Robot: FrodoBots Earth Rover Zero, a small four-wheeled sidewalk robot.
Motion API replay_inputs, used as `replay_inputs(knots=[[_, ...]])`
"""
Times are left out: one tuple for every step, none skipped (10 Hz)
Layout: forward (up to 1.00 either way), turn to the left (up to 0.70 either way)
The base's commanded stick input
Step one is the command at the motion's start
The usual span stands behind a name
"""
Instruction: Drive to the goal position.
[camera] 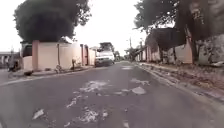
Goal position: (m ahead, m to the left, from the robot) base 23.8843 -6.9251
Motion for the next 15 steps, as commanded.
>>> replay_inputs(knots=[[0.7, -0.17], [0.7, -0.31], [0.7, -0.16], [0.7, 0.0], [0.7, 0.0], [0.7, 0.0], [0.7, 0.0], [0.7, 0.0], [0.7, 0.0], [0.7, 0.0], [0.7, 0.0], [0.7, 0.0], [0.7, 0.0], [0.7, 0.0], [0.7, 0.0]])
